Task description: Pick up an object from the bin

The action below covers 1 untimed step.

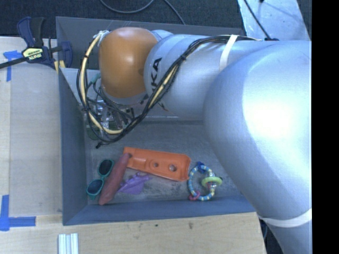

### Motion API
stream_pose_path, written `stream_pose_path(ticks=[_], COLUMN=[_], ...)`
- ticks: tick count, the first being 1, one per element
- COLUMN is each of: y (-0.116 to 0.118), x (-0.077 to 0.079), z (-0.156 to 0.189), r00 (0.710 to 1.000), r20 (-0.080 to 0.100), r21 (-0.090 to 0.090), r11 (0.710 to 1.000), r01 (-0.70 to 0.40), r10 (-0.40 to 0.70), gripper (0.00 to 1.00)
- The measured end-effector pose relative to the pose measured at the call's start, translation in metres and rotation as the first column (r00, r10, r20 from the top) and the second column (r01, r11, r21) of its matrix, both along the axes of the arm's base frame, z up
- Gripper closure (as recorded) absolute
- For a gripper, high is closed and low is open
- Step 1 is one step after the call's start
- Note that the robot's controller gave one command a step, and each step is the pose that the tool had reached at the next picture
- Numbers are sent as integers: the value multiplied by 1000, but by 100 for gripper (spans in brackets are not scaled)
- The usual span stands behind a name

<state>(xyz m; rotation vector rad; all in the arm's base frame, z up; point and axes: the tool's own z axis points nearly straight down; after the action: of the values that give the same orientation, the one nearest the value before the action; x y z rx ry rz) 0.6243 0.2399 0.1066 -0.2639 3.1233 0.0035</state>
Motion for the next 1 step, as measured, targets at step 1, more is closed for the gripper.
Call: stream_pose_path(ticks=[1], y=[-1], x=[-1], z=[5], r00=[1000], r20=[-4], r21=[-1], r11=[1000], r01=[0], r10=[0], gripper=[100])
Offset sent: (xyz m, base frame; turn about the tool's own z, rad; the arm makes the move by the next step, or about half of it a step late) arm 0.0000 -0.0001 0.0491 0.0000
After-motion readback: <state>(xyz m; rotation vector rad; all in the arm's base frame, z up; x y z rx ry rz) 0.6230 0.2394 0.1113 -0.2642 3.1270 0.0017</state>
